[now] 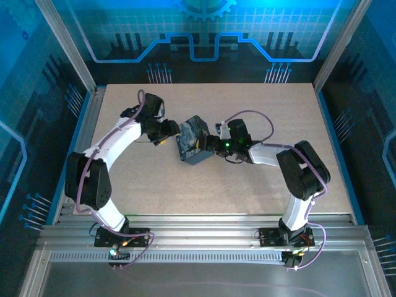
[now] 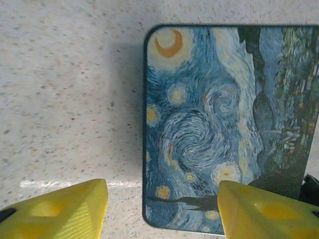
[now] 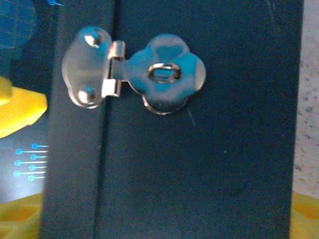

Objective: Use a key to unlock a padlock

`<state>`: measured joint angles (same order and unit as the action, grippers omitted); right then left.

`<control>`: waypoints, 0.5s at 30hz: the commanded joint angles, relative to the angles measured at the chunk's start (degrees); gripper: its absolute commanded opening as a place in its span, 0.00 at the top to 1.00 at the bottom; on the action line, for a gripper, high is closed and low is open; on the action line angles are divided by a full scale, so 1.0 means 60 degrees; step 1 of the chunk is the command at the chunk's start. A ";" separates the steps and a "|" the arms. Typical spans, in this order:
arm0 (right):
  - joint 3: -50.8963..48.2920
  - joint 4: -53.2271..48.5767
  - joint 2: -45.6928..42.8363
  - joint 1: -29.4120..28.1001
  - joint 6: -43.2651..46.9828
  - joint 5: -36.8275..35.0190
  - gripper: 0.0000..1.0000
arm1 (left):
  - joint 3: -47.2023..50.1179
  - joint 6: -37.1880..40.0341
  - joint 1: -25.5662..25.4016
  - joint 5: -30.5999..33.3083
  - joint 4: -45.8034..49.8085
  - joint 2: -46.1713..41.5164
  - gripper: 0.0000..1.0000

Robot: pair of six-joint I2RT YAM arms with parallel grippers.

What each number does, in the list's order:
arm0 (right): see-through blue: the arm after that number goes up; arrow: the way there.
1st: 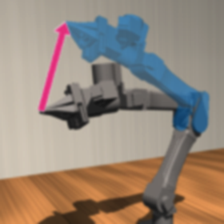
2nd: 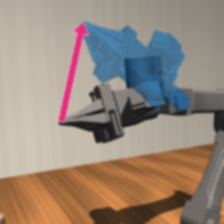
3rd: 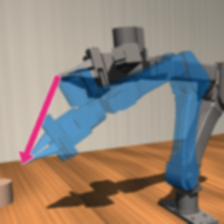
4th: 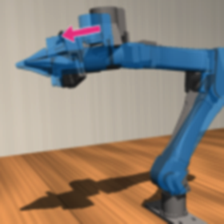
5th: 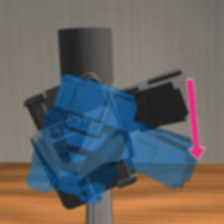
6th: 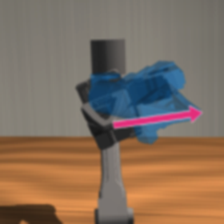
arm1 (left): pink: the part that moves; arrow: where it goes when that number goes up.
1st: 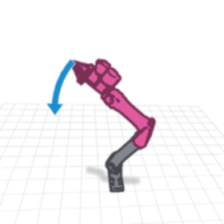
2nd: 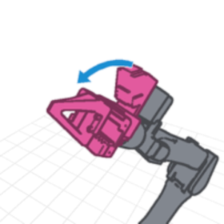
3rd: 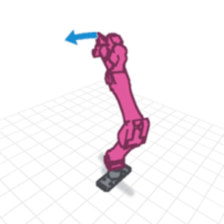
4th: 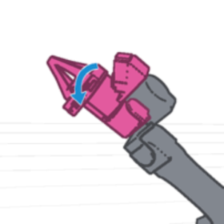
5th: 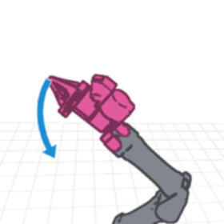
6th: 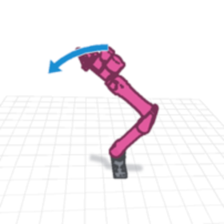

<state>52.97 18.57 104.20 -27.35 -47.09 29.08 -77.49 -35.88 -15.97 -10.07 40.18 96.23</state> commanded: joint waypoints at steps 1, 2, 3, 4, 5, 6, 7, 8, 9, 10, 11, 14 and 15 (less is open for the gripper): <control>0.0400 -0.0161 0.0288 -0.0053 -0.0037 0.0050 0.06 | -0.0096 0.0032 -0.0195 0.0278 -0.0044 0.0614 0.39; 0.0535 -0.0441 0.0265 -0.0055 0.0281 -0.0016 0.00 | -0.0132 0.0014 -0.0195 0.0286 -0.0087 0.0741 0.39; 0.0650 -0.0951 0.0242 -0.0049 0.0617 -0.0094 0.00 | -0.0177 0.0032 -0.0209 0.0320 -0.0077 0.0867 0.39; 0.0743 -0.1211 0.0224 -0.0041 0.0861 -0.0182 0.00 | -0.0215 0.0029 -0.0220 0.0378 -0.0085 0.0984 0.39; 0.0852 -0.1510 0.0213 -0.0033 0.1103 -0.0256 0.00 | -0.0251 0.0043 -0.0251 0.0441 -0.0112 0.1125 0.39; 0.0956 -0.1791 0.0223 -0.0026 0.1339 -0.0315 0.00 | -0.0278 0.0047 -0.0289 0.0476 -0.0133 0.1228 0.39; 0.1101 -0.2185 0.0238 -0.0027 0.1546 -0.0395 0.00 | -0.0300 0.0047 -0.0341 0.0487 -0.0172 0.1350 0.39; 0.1264 -0.2541 0.0258 -0.0034 0.1795 -0.0461 0.00 | -0.0347 0.0040 -0.0414 0.0525 -0.0183 0.1488 0.39; 0.1449 -0.2928 0.0300 -0.0055 0.2086 -0.0612 0.00 | -0.0368 0.0046 -0.0475 0.0584 -0.0187 0.1617 0.39; 0.1658 -0.3398 0.0348 -0.0080 0.2359 -0.0758 0.00 | -0.0406 0.0044 -0.0537 0.0626 -0.0192 0.1730 0.40; 0.1891 -0.3917 0.0410 -0.0119 0.2659 -0.0952 0.00 | -0.0408 0.0007 -0.0568 0.0647 -0.0201 0.1819 0.40; 0.2327 -0.4965 0.0547 -0.0285 0.3496 -0.1521 0.00 | -0.0312 -0.0129 -0.0591 0.0637 -0.0408 0.1909 0.40; 0.2361 -0.5075 0.0569 -0.0302 0.3603 -0.1615 0.00 | -0.0305 -0.0146 -0.0591 0.0626 -0.0449 0.1921 0.40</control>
<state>64.79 -3.27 106.32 -27.70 -32.40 22.70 -78.67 -36.03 -18.70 -7.22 37.93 105.97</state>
